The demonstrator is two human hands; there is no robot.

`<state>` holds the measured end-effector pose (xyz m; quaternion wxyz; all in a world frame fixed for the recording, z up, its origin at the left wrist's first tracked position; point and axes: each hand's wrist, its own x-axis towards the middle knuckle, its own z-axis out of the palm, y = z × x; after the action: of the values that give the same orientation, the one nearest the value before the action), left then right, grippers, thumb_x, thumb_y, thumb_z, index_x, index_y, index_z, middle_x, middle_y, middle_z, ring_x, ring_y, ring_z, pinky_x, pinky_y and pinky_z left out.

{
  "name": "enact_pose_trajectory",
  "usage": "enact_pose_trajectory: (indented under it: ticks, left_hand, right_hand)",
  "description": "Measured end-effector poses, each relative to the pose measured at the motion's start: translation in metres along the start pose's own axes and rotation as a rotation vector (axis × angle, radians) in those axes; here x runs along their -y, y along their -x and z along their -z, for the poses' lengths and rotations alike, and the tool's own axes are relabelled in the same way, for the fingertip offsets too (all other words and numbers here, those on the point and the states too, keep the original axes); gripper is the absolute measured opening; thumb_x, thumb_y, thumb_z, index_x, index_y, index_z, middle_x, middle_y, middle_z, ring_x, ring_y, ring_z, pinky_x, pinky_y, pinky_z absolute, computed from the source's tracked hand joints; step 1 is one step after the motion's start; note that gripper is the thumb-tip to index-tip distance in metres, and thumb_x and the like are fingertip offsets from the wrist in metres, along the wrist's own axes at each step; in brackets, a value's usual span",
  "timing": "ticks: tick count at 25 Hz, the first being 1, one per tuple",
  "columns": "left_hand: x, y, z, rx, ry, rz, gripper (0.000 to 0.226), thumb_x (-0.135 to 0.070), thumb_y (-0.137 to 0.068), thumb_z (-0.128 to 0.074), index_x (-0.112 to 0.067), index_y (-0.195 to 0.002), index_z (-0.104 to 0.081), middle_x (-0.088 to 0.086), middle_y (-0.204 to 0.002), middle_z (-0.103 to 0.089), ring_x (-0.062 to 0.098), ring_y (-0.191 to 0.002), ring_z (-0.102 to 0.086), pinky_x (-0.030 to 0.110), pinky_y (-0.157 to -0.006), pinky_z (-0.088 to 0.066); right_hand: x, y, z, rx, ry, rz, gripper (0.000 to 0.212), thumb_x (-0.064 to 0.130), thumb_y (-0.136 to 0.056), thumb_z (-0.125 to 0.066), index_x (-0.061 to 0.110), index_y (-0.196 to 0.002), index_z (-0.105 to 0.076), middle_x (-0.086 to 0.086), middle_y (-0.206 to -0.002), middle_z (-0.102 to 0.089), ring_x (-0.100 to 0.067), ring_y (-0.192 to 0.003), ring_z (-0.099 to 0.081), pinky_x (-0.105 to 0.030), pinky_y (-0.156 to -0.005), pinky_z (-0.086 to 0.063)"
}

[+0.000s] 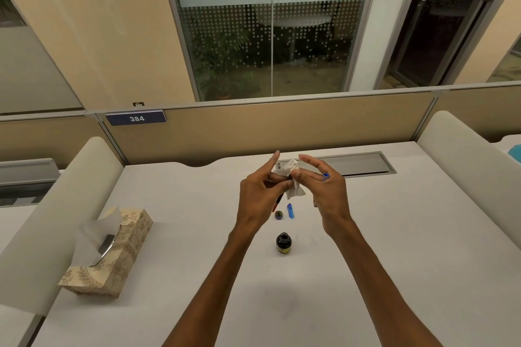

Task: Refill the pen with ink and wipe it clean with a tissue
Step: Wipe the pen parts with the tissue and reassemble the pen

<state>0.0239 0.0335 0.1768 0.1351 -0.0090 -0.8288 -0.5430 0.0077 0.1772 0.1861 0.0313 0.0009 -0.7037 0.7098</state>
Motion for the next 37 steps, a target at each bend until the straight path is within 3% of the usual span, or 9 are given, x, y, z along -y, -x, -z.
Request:
enact_pose_trajectory:
  ticks: [4,9,13,17,21,24,27,31,37]
  left_hand:
    - [-0.003,-0.005,0.011,0.142,0.052,0.051,0.073,-0.026,-0.088,-0.072,-0.026,-0.152,-0.035,0.003,-0.112,-0.075,0.013,-0.106,-0.070,0.032,-0.101,-0.052]
    - [-0.006,-0.010,0.022,0.287,0.146,0.133,0.072,-0.018,-0.090,-0.070,-0.026,-0.152,-0.034,0.004,-0.114,-0.075,0.009,-0.105,-0.070,0.010,-0.088,-0.046]
    - [-0.002,-0.006,0.015,0.166,0.092,0.121,0.077,-0.024,-0.084,-0.077,-0.023,-0.150,-0.039,0.004,-0.105,-0.077,0.013,-0.104,-0.071,0.027,-0.101,-0.048]
    - [-0.004,-0.001,0.004,-0.014,-0.047,0.049,0.081,-0.029,-0.078,-0.082,-0.015,-0.148,-0.043,0.007,-0.100,-0.078,0.015,-0.095,-0.074,0.003,-0.085,-0.044]
    - [0.000,0.003,-0.002,-0.051,-0.159,-0.020,0.081,-0.029,-0.080,-0.079,-0.016,-0.150,-0.039,0.007,-0.100,-0.078,0.017,-0.086,-0.075,0.007,-0.084,-0.045]
    - [0.003,0.004,0.001,0.033,-0.116,0.012,0.075,-0.025,-0.087,-0.075,-0.017,-0.151,-0.036,0.008,-0.101,-0.078,0.013,-0.083,-0.073,-0.007,-0.075,-0.038]
    - [0.006,0.006,0.005,0.074,-0.019,0.075,0.070,-0.024,-0.087,-0.075,-0.020,-0.148,-0.042,0.002,-0.100,-0.078,0.010,-0.091,-0.074,0.003,-0.083,-0.046]
    - [0.002,0.007,0.010,0.039,0.321,0.222,0.053,-0.023,-0.084,-0.077,-0.019,-0.135,-0.060,-0.001,-0.101,-0.078,0.005,-0.095,-0.073,0.024,-0.095,-0.053]
    - [-0.007,-0.002,-0.002,-0.032,0.682,0.327,0.039,-0.032,-0.079,-0.075,-0.023,-0.117,-0.071,-0.002,-0.115,-0.074,0.018,-0.117,-0.063,0.043,-0.105,-0.043]
  right_hand:
    - [0.005,0.001,0.004,0.044,-0.020,-0.010,0.045,0.020,-0.086,-0.072,0.019,-0.130,-0.061,-0.007,-0.110,-0.074,0.003,-0.059,-0.063,-0.008,-0.044,-0.041]
    - [0.002,0.002,0.005,0.070,-0.058,-0.035,0.046,0.018,-0.089,-0.069,0.017,-0.133,-0.056,-0.016,-0.114,-0.072,0.006,-0.045,-0.055,-0.008,-0.041,-0.039]
    - [-0.001,0.002,0.002,0.006,-0.078,-0.052,0.045,0.019,-0.086,-0.072,0.017,-0.129,-0.059,-0.019,-0.110,-0.072,0.005,-0.043,-0.054,-0.010,-0.038,-0.037]
    - [-0.007,0.001,-0.005,-0.129,-0.055,-0.066,0.039,0.027,-0.079,-0.079,0.025,-0.115,-0.064,-0.010,-0.112,-0.072,-0.004,-0.073,-0.065,-0.018,-0.053,-0.051]
    - [-0.012,0.001,-0.008,-0.184,0.057,-0.041,0.044,0.033,-0.076,-0.081,0.025,-0.115,-0.062,-0.006,-0.111,-0.072,-0.022,-0.103,-0.067,-0.042,-0.089,-0.057]
    - [-0.007,-0.003,0.002,-0.099,0.019,-0.066,0.042,0.029,-0.079,-0.079,0.025,-0.116,-0.062,-0.007,-0.108,-0.074,-0.009,-0.082,-0.069,-0.023,-0.061,-0.055]
    - [-0.002,-0.008,0.014,-0.087,-0.084,-0.094,0.039,0.021,-0.084,-0.075,0.014,-0.121,-0.064,-0.011,-0.110,-0.073,-0.003,-0.049,-0.060,-0.009,-0.042,-0.039]
    - [-0.003,-0.007,0.019,-0.089,-0.258,-0.179,0.030,0.024,-0.087,-0.072,0.017,-0.115,-0.068,-0.005,-0.103,-0.076,-0.022,-0.083,-0.072,-0.019,-0.034,-0.028]
    - [-0.011,0.012,-0.003,0.089,-0.527,-0.362,0.022,0.015,-0.085,-0.067,0.012,-0.107,-0.065,-0.015,-0.101,-0.072,-0.006,-0.058,-0.065,-0.015,-0.033,-0.025]
